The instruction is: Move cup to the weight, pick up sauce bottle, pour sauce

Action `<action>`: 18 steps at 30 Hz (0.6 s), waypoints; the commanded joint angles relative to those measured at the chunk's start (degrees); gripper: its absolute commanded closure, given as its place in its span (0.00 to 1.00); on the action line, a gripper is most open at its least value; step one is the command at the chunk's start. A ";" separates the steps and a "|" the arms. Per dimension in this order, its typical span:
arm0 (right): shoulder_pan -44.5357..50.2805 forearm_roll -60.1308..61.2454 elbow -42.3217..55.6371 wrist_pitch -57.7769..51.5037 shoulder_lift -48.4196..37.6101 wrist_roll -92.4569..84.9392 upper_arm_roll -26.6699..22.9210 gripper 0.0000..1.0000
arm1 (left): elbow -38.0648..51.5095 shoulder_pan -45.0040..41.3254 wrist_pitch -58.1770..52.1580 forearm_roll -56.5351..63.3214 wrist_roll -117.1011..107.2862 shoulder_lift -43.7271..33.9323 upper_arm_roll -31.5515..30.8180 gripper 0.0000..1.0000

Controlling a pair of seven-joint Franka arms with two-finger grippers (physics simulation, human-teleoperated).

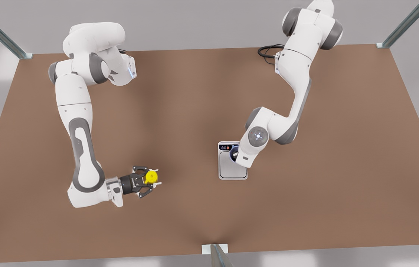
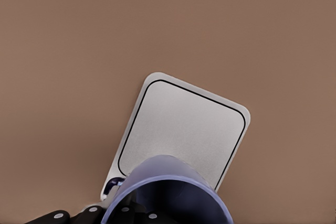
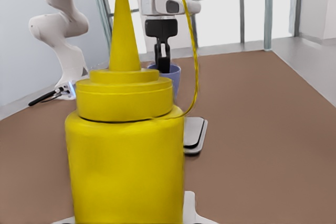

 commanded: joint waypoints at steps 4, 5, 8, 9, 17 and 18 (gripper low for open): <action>3.22 0.22 0.17 2.13 0.00 0.39 0.07 0.55 | 0.16 0.05 4.58 -4.18 0.14 1.97 0.09 0.79; 3.57 0.22 0.08 3.36 0.00 0.39 0.15 0.55 | 1.31 0.14 4.84 -4.18 0.14 2.85 0.09 0.79; 5.85 0.22 0.17 5.12 0.00 0.39 0.15 0.55 | 1.31 0.23 5.28 -4.09 0.23 3.47 0.09 0.79; 6.55 0.40 0.17 6.52 -0.01 0.56 0.15 0.55 | 1.31 0.14 5.28 -3.65 1.02 3.47 0.09 0.00; 7.35 0.48 1.75 6.96 0.26 1.53 0.15 0.55 | 1.92 0.23 5.11 -3.48 1.28 3.29 0.62 0.00; 7.44 0.48 1.66 7.23 0.35 1.62 0.15 0.55 | 2.01 0.41 4.76 -3.56 1.90 2.94 0.79 0.00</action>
